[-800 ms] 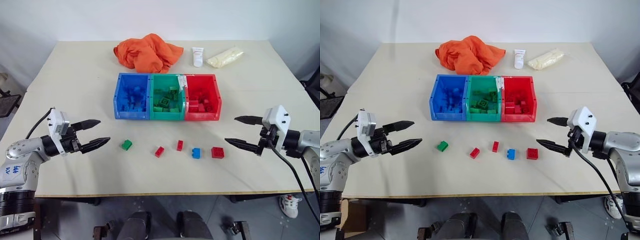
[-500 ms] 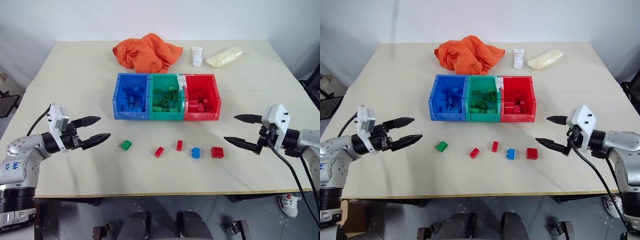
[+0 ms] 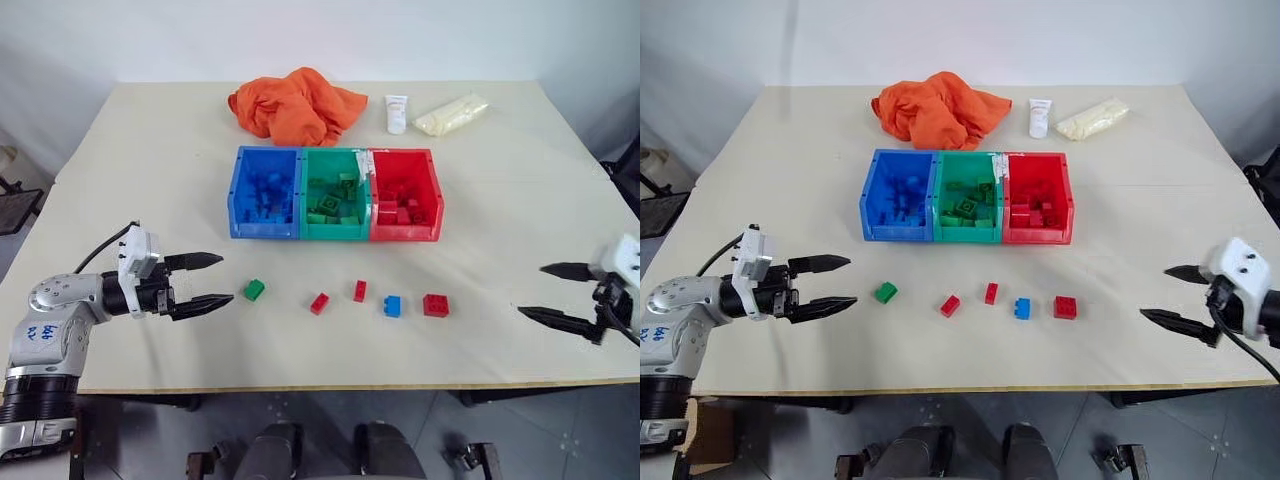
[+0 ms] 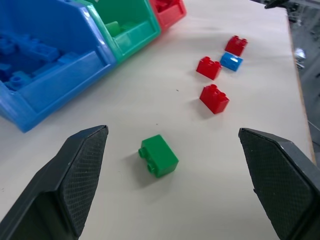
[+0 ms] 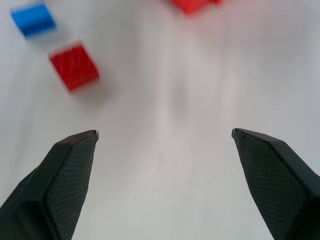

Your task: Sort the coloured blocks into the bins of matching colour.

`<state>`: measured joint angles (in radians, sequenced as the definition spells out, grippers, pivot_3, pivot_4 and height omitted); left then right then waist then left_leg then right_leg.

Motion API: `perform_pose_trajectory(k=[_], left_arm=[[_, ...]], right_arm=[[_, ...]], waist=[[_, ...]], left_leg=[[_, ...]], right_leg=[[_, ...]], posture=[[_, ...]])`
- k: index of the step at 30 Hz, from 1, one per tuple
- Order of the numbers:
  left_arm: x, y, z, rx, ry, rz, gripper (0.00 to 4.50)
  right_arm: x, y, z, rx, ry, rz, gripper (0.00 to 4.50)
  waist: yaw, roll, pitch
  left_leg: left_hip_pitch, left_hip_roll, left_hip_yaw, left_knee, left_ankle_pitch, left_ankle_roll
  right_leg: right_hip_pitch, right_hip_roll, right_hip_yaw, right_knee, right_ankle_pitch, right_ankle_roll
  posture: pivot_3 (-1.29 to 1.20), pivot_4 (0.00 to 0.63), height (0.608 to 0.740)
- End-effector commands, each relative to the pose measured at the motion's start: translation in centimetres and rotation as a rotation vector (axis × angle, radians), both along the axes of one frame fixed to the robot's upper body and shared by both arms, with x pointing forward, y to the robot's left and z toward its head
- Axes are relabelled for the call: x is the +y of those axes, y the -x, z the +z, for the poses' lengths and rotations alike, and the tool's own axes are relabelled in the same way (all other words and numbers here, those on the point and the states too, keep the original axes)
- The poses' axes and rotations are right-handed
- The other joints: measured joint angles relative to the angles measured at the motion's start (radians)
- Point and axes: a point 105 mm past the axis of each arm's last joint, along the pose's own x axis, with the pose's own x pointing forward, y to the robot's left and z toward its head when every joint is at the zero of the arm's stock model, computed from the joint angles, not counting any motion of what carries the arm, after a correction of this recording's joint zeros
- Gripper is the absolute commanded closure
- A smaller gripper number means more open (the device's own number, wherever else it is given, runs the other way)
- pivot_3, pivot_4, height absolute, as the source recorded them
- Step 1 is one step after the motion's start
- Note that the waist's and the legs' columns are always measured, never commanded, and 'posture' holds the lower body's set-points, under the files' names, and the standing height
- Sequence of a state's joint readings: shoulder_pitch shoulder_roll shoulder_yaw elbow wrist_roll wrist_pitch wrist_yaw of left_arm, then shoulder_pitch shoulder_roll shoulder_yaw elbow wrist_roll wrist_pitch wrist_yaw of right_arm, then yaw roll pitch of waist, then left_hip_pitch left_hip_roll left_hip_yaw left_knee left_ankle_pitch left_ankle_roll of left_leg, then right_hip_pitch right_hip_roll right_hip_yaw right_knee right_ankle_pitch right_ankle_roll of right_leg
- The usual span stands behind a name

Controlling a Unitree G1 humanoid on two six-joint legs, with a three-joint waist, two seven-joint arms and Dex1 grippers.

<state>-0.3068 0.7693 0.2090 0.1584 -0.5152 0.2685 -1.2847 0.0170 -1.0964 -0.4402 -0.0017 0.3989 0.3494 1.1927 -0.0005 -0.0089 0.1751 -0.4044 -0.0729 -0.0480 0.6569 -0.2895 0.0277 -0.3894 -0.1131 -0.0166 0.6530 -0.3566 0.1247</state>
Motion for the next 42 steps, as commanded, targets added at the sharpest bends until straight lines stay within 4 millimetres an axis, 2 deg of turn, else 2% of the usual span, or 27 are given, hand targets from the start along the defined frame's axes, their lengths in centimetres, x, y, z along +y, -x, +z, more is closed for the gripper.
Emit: perform_pose_trajectory(k=[1,7,10,14,22,25,31,33,35,38,42], left_arm=[[-0.1,0.3,1.0,-0.061,0.03,-0.053,0.05],[0.2,1.1,1.0,-0.141,0.066,-0.101,0.05],[0.7,1.5,0.9,-0.138,0.067,-0.097,0.05],[1.8,2.6,-0.2,-0.11,0.046,-0.087,0.05],[1.3,2.8,-0.1,-0.125,0.065,-0.063,0.05],[1.0,2.9,-0.1,-0.132,0.068,-0.064,0.0],[0.6,2.8,0.1,-0.144,0.08,-0.06,0.0],[0.6,2.7,0.1,-0.145,0.081,-0.058,0.0],[0.6,2.6,0.1,-0.146,0.082,-0.057,0.0],[0.5,2.2,0.3,-0.152,0.087,-0.056,0.0],[0.3,1.9,0.5,-0.158,0.089,-0.058,0.0]], right_arm=[[0.8,-0.2,1.4,-0.033,0.022,0.044,0.0],[4.1,-1.1,0.0,0.041,0.044,0.15,0.0],[6.5,-1.8,-0.7,0.048,0.028,0.243,0.0],[9.0,-3.3,-2.0,0.065,0.043,0.335,0.0],[9.9,-4.7,-5.1,0.139,0.116,0.391,0.0],[10.0,-5.3,-5.4,0.124,0.13,0.391,0.58],[10.4,-5.4,-4.5,0.081,0.101,0.393,2.54],[10.6,-5.4,-3.9,0.054,0.074,0.383,3.05],[11.1,-5.6,-2.7,0.015,0.022,0.367,3.03],[12.3,-7.3,1.7,-0.13,-0.109,0.304,3.03],[13.3,-9.8,4.7,-0.21,-0.166,0.233,3.03]], waist=[[-0.004,0.0,0.0],[-0.002,0.0,0.0],[-0.001,0.0,0.0],[-0.004,0.001,0.0],[0.0,0.001,0.001],[-0.002,0.001,0.001],[-0.003,0.001,0.001],[-0.002,0.001,0.001],[-0.002,0.001,0.001],[-0.005,0.001,0.001],[-0.007,0.002,0.001]], left_leg=[[0.0,0.0,0.001,0.0,0.0,0.0],[0.0,0.001,0.001,0.001,0.0,0.0],[0.0,0.001,0.001,0.001,0.0,0.0],[0.0,0.001,0.001,0.001,0.0,0.0],[-0.001,0.0,-0.001,0.002,-0.001,0.001],[0.0,0.0,0.0,0.002,-0.001,0.001],[0.0,0.0,0.0,0.002,-0.001,0.0],[0.0,0.0,0.0,0.002,-0.001,0.0],[0.0,0.0,0.0,0.002,-0.001,0.0],[0.0,0.0,0.0,0.002,-0.001,0.0],[0.0,0.0,0.001,0.002,-0.001,0.0]], right_leg=[[0.0,0.0,0.0,0.0,0.0,0.0],[0.0,0.0,0.0,0.0,0.0,0.0],[0.0,0.0,0.0,0.0,0.0,0.0],[-0.001,0.0,0.0,0.0,0.0,0.0],[-0.001,-0.001,0.0,0.0,0.0,0.0],[-0.001,-0.001,-0.001,0.001,0.0,0.0],[-0.001,0.0,-0.001,0.001,0.0,0.0],[-0.001,0.0,-0.001,0.002,0.0,0.0],[-0.001,-0.001,-0.001,0.002,0.0,0.0],[-0.001,-0.001,-0.001,0.001,0.0,0.0],[-0.002,0.0,-0.002,0.002,0.0,0.0]], posture=[[0.0,0.15,0.74],[0.0,0.15,0.74],[0.0,0.15,0.74],[0.0,0.15,0.74],[0.0,0.15,0.74],[0.0,0.15,0.74],[0.0,0.15,0.74],[0.0,0.15,0.74],[0.0,0.15,0.74],[0.0,0.15,0.74],[0.0,0.15,0.74]])
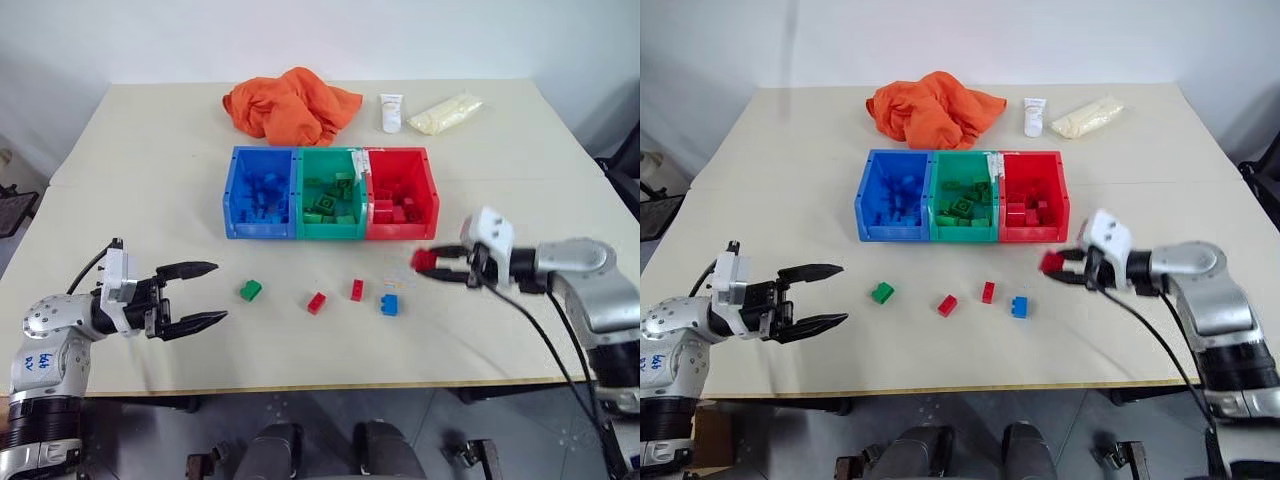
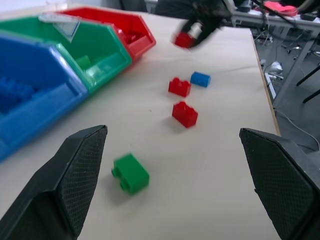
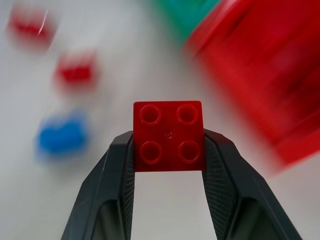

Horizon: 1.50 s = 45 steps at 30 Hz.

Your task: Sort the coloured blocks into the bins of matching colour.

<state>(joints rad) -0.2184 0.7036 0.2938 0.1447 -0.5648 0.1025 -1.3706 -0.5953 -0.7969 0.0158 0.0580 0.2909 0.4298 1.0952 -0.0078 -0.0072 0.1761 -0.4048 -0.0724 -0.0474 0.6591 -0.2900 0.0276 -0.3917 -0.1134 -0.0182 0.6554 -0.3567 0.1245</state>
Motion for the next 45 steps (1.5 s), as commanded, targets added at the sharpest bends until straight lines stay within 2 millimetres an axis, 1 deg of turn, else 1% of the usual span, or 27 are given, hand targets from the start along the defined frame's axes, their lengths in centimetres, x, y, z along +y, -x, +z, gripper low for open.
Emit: perform_pose_trajectory(k=[1,3,5,7,9,11,13,14,15,18,20,22,24,26,29,32,35,37,39,41,45], left_arm=[[-0.1,-0.2,0.6,-0.022,0.015,-0.003,0.0],[-0.2,-0.5,0.6,-0.026,0.013,-0.008,0.0],[-0.3,-0.7,0.7,-0.03,0.012,-0.011,0.0],[-0.6,-0.8,0.8,-0.035,0.015,-0.017,0.0],[-0.7,-0.9,0.8,-0.037,0.016,-0.021,0.0],[-0.9,-0.9,0.8,-0.04,0.016,-0.025,0.0],[-1.0,-0.9,0.8,-0.043,0.018,-0.031,0.0],[-1.0,-0.9,0.8,-0.044,0.02,-0.032,0.0],[-1.0,-0.9,0.8,-0.045,0.02,-0.032,0.0],[-1.0,-0.9,0.8,-0.043,0.019,-0.041,0.0],[-1.0,-1.0,0.8,-0.042,0.019,-0.046,0.0],[-0.9,-1.1,0.8,-0.042,0.018,-0.047,0.0],[-0.7,-1.3,0.7,-0.041,0.012,-0.046,0.0],[-0.5,-1.4,0.7,-0.039,0.007,-0.044,0.0],[0.3,-1.5,0.7,-0.034,-0.007,-0.024,0.0],[0.8,-1.5,0.6,-0.028,-0.012,-0.018,0.0],[1.1,-1.4,0.4,-0.02,-0.015,-0.016,0.0],[1.2,-1.5,0.3,-0.017,-0.017,-0.014,0.0],[1.1,-1.5,0.3,-0.018,-0.017,-0.013,0.0],[1.0,-1.5,0.4,-0.021,-0.015,-0.013,0.0],[0.6,-1.5,0.5,-0.03,-0.008,-0.018,0.0]], right_arm=[[0.5,-2.0,3.1,-0.073,-0.066,-0.07,3.03],[1.0,-4.9,4.4,-0.137,-0.096,-0.141,3.03],[1.3,-6.8,4.8,-0.18,-0.092,-0.182,3.03],[1.6,-8.2,5.1,-0.203,-0.096,-0.209,2.29],[2.1,-8.9,5.2,-0.218,-0.097,-0.21,1.72],[2.4,-9.3,5.3,-0.235,-0.087,-0.201,1.03],[2.6,-9.2,5.5,-0.246,-0.086,-0.181,0.32],[2.6,-9.1,5.6,-0.248,-0.086,-0.169,0.06],[2.6,-8.9,5.6,-0.25,-0.082,-0.16,0.02],[2.0,-7.6,5.4,-0.251,-0.057,-0.109,0.02],[2.0,-5.9,5.2,-0.246,-0.048,-0.035,0.02],[1.4,-3.0,4.4,-0.199,-0.028,0.062,0.02],[0.6,-0.2,3.4,-0.141,-0.004,0.123,0.02],[-0.1,1.3,2.8,-0.105,0.009,0.134,0.02],[-3.6,5.1,0.6,0.028,0.08,0.103,0.02],[-6.4,7.3,-1.4,0.126,0.172,0.029,0.02],[-7.7,8.3,-2.5,0.173,0.211,-0.007,0.02],[-7.6,8.4,-2.9,0.181,0.215,-0.009,0.02],[-6.7,8.0,-3.0,0.176,0.203,0.009,0.02],[-5.2,7.6,-3.0,0.17,0.187,0.045,0.02],[-1.7,6.4,-4.0,0.175,0.146,0.117,0.02]], waist=[[0.0,0.0,0.0],[-0.002,0.0,0.0],[-0.007,0.0,0.0],[-0.006,0.0,0.0],[-0.007,0.0,0.0],[-0.014,0.0,0.0],[-0.02,0.0,0.0],[-0.024,0.0,0.0],[-0.025,0.0,0.0],[-0.025,0.0,0.0],[-0.023,0.0,0.0],[-0.018,0.0,0.0],[-0.012,0.0,0.0],[-0.007,0.0,0.0],[0.004,0.0,0.0],[0.008,0.0,0.0],[0.004,0.0,0.0],[0.001,0.0,0.0],[0.001,0.0,0.0],[0.001,0.0,0.0],[0.005,0.0,0.0]], left_leg=[[0.0,0.0,0.0,0.0,0.0,0.0],[0.0,0.0,0.0,0.0,0.0,0.0],[0.0,0.0,0.0,0.0,0.0,0.0],[0.0,-0.001,-0.001,-0.001,0.0,0.0],[0.0,-0.001,-0.002,-0.001,0.0,0.0],[-0.001,-0.001,-0.002,-0.001,0.0,0.0],[-0.001,-0.002,-0.002,-0.002,0.0,0.0],[-0.001,-0.002,-0.002,-0.002,0.0,0.0],[-0.001,-0.002,-0.002,-0.002,0.0,0.0],[0.0,-0.001,-0.002,-0.002,0.0,0.0],[0.0,0.0,-0.002,-0.002,0.0,0.0],[-0.001,-0.001,-0.002,-0.001,0.0,0.0],[-0.001,-0.001,-0.004,0.0,-0.001,0.0],[-0.002,-0.001,-0.004,0.001,-0.001,0.001],[-0.002,-0.001,-0.003,0.002,-0.001,0.001],[-0.001,-0.001,-0.002,0.002,-0.001,0.001],[-0.001,-0.001,-0.001,0.002,-0.001,0.001],[0.0,0.0,0.001,0.002,-0.001,0.001],[0.0,0.0,0.001,0.002,-0.001,0.001],[0.0,0.0,0.001,0.002,-0.001,0.001],[0.0,0.0,0.001,0.003,-0.001,0.001]], right_leg=[[0.0,0.0,0.0,0.0,0.0,0.0],[0.0,0.0,0.0,0.001,0.0,0.0],[0.0,0.0,0.0,0.001,0.0,0.0],[-0.001,0.0,-0.001,0.002,0.0,0.0],[-0.001,0.0,-0.002,0.004,0.0,0.0],[-0.001,0.0,-0.002,0.005,0.0,0.0],[-0.001,-0.001,-0.003,0.005,0.0,0.0],[-0.001,-0.001,-0.003,0.005,0.0,0.0],[-0.001,-0.001,-0.004,0.005,0.0,0.0],[-0.001,0.0,-0.004,0.005,0.0,0.0],[-0.001,0.0,-0.004,0.005,0.0,0.0],[0.0,0.0,-0.004,0.005,0.0,0.0],[0.0,0.0,-0.004,0.005,0.0,0.0],[0.001,-0.001,-0.004,0.004,0.0,0.0],[0.001,0.0,-0.003,0.002,0.0,0.0],[0.001,-0.001,-0.003,0.001,0.0,0.0],[0.003,-0.001,-0.001,-0.001,0.0,0.0],[0.002,0.0,-0.001,-0.001,0.0,0.0],[0.002,0.0,-0.001,-0.001,0.0,0.0],[0.001,0.0,-0.001,0.0,0.0,0.0],[0.002,0.0,-0.001,-0.001,0.0,0.0]], posture=[[0.0,0.15,0.74],[0.0,0.15,0.74],[0.0,0.15,0.74],[0.0,0.15,0.74],[0.0,0.15,0.74],[0.0,0.15,0.74],[0.0,0.15,0.74],[0.0,0.15,0.74],[0.0,0.15,0.74],[0.0,0.15,0.74],[0.0,0.15,0.74],[0.0,0.15,0.74],[0.0,0.15,0.74],[0.0,0.15,0.74],[0.0,0.15,0.74],[0.0,0.15,0.74],[0.0,0.15,0.74],[0.0,0.15,0.74],[0.0,0.15,0.74],[0.0,0.15,0.74],[0.0,0.15,0.74]])
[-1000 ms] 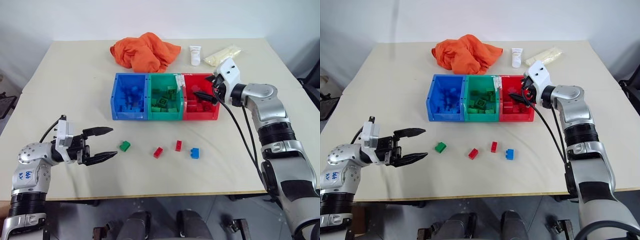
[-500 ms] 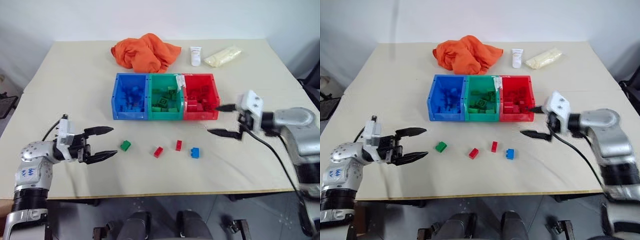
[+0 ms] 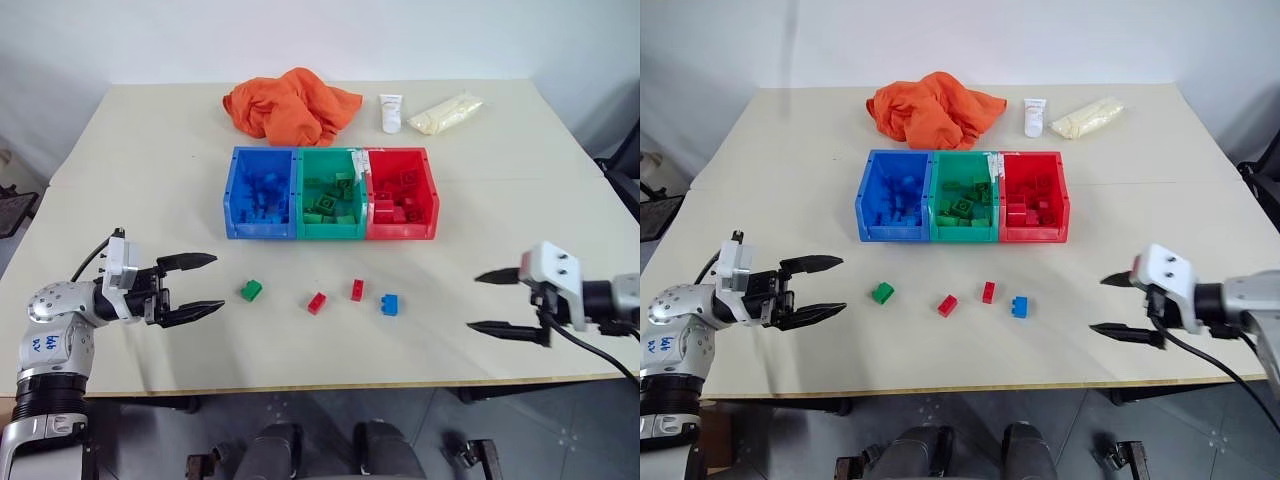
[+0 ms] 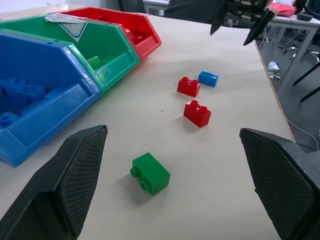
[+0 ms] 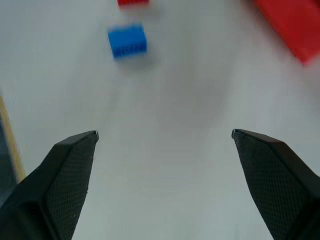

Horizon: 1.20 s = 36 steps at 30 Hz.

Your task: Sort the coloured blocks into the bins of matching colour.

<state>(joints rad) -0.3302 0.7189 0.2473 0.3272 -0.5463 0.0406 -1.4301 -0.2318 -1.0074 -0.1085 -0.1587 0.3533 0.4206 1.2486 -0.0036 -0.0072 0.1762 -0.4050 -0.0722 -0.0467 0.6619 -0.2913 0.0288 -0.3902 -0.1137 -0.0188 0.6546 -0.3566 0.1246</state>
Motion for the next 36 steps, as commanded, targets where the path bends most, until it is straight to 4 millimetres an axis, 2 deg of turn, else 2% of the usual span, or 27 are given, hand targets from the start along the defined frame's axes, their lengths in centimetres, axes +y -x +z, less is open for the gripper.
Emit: perform_pose_trajectory(k=[1,4,8,13,18,21,28,29,32,36], left_arm=[[-0.2,0.2,0.8,-0.042,0.002,-0.001,0.0],[-0.8,0.7,0.7,-0.045,0.012,-0.009,0.0],[-0.7,1.2,0.8,-0.051,0.016,0.008,0.0],[-0.4,1.7,0.9,-0.055,0.018,0.037,0.0],[-0.2,2.3,0.8,-0.051,0.018,0.055,0.0],[-0.2,2.3,0.8,-0.052,0.021,0.06,0.0],[-0.4,1.9,0.9,-0.06,0.025,0.057,0.0],[-0.5,1.8,0.9,-0.062,0.026,0.055,0.0],[-0.6,1.6,1.0,-0.068,0.027,0.05,0.0],[-0.7,1.5,1.0,-0.077,0.033,0.047,0.0]], right_arm=[[3.2,-0.7,-1.0,0.01,-0.039,0.068,0.02],[6.5,-2.4,-2.0,0.001,-0.087,0.114,0.02],[8.1,-3.5,-2.7,0.002,-0.08,0.144,0.02],[8.5,-3.3,-4.4,0.029,-0.021,0.192,0.02],[8.0,-2.8,-5.1,0.048,-0.027,0.184,0.02],[7.8,-2.6,-5.5,0.051,-0.033,0.183,0.56],[7.8,-2.9,-5.1,0.019,-0.064,0.156,2.91],[7.8,-3.0,-4.6,0.004,-0.075,0.153,3.06],[7.9,-3.2,-3.5,-0.03,-0.094,0.149,3.03],[8.0,-3.9,0.5,-0.136,-0.161,0.127,3.03]], waist=[[0.001,0.0,0.0],[0.0,0.0,0.0],[0.003,0.0,0.0],[0.003,0.0,0.0],[0.001,0.0,0.0],[0.001,0.0,0.0],[0.001,0.0,0.0],[0.001,0.0,0.0],[0.001,0.0,0.0],[0.001,0.0,0.0]], left_leg=[[0.0,0.0,0.0,0.0,0.0,0.0],[0.0,-0.001,-0.001,0.0,0.0,0.0],[-0.001,-0.001,-0.002,0.0,0.0,0.0],[-0.001,-0.001,-0.003,0.0,0.0,0.0],[0.0,-0.001,-0.002,0.0,0.0,0.0],[0.0,-0.001,-0.002,0.0,0.0,0.0],[0.0,-0.001,-0.002,0.0,0.0,0.0],[0.0,-0.001,-0.002,0.0,0.0,0.0],[0.0,-0.001,-0.002,0.0,0.0,0.0],[0.0,-0.001,-0.002,0.0,0.0,0.0]], right_leg=[[0.0,0.0,0.0,0.0,0.0,0.0],[0.0,0.0,0.0,0.0,0.0,0.0],[-0.002,0.0,0.0,0.003,0.0,0.0],[-0.001,0.0,-0.001,0.003,0.0,0.0],[-0.001,0.0,-0.001,0.003,0.0,0.0],[-0.001,0.0,-0.001,0.002,0.0,0.0],[-0.001,0.0,-0.001,0.002,0.0,0.0],[-0.001,0.0,-0.001,0.002,0.0,0.0],[-0.001,0.0,-0.001,0.002,0.0,0.0],[-0.001,0.0,-0.001,0.002,0.0,0.0]], posture=[[0.0,0.15,0.74],[0.0,0.15,0.74],[0.0,0.15,0.74],[0.0,0.15,0.74],[0.0,0.15,0.74],[0.0,0.15,0.74],[0.0,0.15,0.74],[0.0,0.15,0.74],[0.0,0.15,0.74],[0.0,0.15,0.74]])
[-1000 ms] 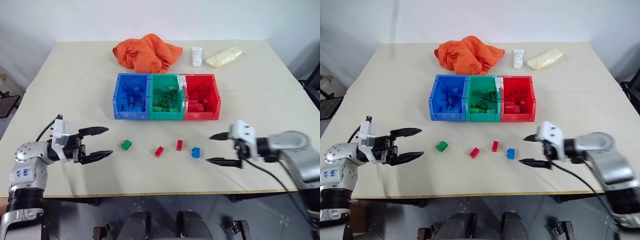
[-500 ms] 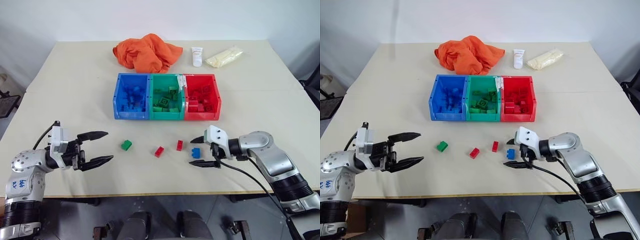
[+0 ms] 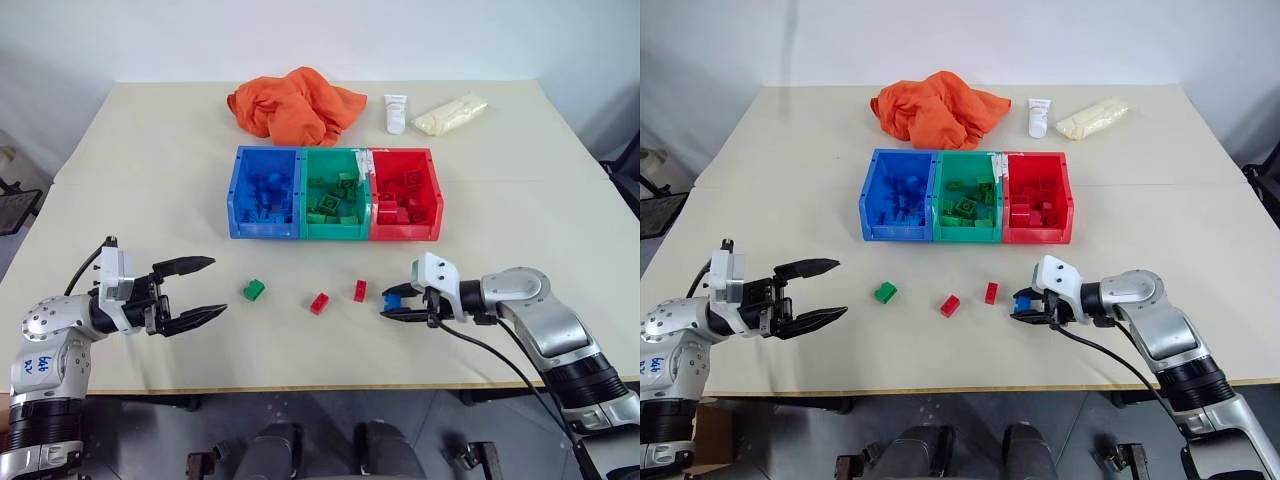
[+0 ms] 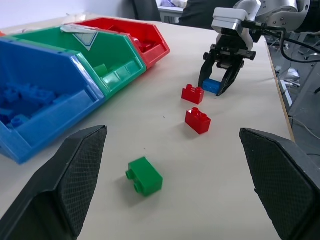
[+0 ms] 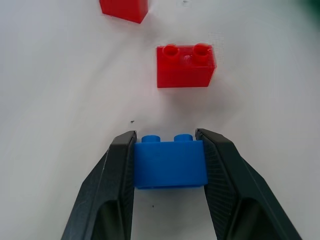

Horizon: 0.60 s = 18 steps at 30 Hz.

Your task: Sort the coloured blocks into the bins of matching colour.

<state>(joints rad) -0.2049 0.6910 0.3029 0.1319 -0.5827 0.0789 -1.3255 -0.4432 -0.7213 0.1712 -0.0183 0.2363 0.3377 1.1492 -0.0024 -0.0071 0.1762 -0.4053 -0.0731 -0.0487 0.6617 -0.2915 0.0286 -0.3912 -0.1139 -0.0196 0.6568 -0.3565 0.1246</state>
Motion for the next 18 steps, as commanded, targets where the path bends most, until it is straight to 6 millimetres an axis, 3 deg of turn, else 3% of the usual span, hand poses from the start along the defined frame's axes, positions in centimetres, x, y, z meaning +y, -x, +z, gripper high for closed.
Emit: perform_pose_trajectory(k=[1,6,11,15,18], left_arm=[[-0.1,0.1,0.5,-0.033,0.002,-0.01,0.0],[-0.4,0.3,0.2,-0.031,0.01,-0.011,0.0],[-0.4,0.1,0.3,-0.038,0.014,-0.01,0.0],[-0.5,-0.1,0.5,-0.05,0.013,-0.011,0.0],[-0.6,-0.2,0.6,-0.059,0.013,-0.013,0.0]], right_arm=[[0.4,-0.8,4.8,-0.137,-0.083,-0.015,3.03],[2.1,-3.1,8.9,-0.224,-0.168,-0.04,3.03],[6.0,-6.6,11.9,-0.286,-0.229,-0.024,3.03],[10.3,-9.5,12.8,-0.318,-0.242,-0.033,3.03],[13.6,-10.6,12.6,-0.319,-0.246,-0.022,3.03]], waist=[[-0.002,0.0,0.0],[-0.009,0.0,0.0],[-0.023,0.0,0.0],[-0.033,0.0,0.0],[-0.048,0.0,0.0]], left_leg=[[0.0,0.0,0.0,0.0,0.0,0.0],[0.0,0.001,0.0,-0.001,0.0,-0.001],[0.0,0.0,0.0,-0.001,0.0,-0.001],[0.0,0.001,0.0,-0.002,0.0,-0.001],[0.0,0.001,-0.001,-0.003,0.0,-0.001]], right_leg=[[0.0,0.0,0.0,0.0,0.0,0.0],[-0.001,0.001,0.0,0.0,0.0,0.0],[-0.001,0.0,0.0,0.001,0.0,0.0],[-0.002,0.001,-0.001,0.003,0.0,0.0],[-0.002,0.001,-0.002,0.006,0.0,0.0]], posture=[[0.0,0.15,0.74],[0.0,0.15,0.74],[0.0,0.15,0.74],[0.0,0.15,0.74],[0.0,0.15,0.74]])
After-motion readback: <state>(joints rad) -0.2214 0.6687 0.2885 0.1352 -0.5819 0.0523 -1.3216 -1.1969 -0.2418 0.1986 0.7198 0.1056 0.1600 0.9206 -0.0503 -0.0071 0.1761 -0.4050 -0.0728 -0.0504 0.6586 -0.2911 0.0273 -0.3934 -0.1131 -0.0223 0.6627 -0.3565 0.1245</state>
